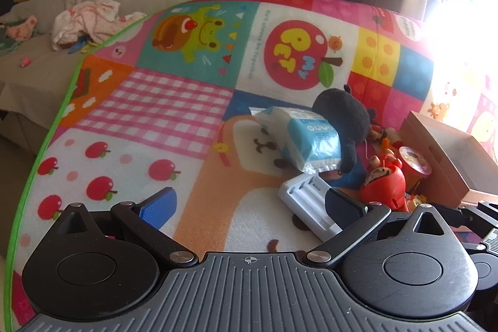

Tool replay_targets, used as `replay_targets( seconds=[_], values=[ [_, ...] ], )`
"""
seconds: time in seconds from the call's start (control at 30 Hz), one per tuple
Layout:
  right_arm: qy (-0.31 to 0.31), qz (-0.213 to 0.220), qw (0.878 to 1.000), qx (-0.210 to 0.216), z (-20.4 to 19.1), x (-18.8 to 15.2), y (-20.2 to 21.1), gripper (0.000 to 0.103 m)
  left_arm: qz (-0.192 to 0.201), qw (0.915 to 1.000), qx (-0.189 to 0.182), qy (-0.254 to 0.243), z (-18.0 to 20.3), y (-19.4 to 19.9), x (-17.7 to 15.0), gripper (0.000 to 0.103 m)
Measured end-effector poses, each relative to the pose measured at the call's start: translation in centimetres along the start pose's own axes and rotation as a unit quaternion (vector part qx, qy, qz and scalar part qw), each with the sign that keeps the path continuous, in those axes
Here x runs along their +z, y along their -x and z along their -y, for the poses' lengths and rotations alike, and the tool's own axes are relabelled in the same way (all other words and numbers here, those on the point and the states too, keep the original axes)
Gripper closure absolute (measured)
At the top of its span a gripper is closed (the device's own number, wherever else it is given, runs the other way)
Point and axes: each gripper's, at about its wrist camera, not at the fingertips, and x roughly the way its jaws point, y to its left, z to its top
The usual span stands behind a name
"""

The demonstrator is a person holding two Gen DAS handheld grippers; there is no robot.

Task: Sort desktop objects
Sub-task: 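Move the right gripper to the yellow Hello Kitty toy while the left approaches the white charger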

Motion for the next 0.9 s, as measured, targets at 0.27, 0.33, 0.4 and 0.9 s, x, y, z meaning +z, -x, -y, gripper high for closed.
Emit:
replay_targets(
  seconds=[0.27, 0.33, 0.4, 0.9],
  values=[
    [0.08, 0.002, 0.996, 0.025, 3.2, -6.6, 7.1, 0.064, -0.023, 0.9988, -0.036, -0.022, 2.7, -0.2, -1.0, 0.0],
    [0.09, -0.001, 0.996, -0.001, 4.4, -7.9, 8.3, 0.065, -0.029, 0.9979, -0.048, -0.032, 3.6, -0.2, -1.3, 0.0],
    [0.079, -0.001, 0.996, -0.04, 5.8, -8.8, 8.8, 0.063, -0.034, 0.9968, -0.059, -0.043, 4.6, -0.2, -1.7, 0.0],
    [-0.097, -0.01, 0.995, -0.003, 12.2, -9.2, 7.7, 0.019, -0.056, 0.991, -0.068, -0.1, 7.5, -0.5, -3.1, 0.0]
  ],
)
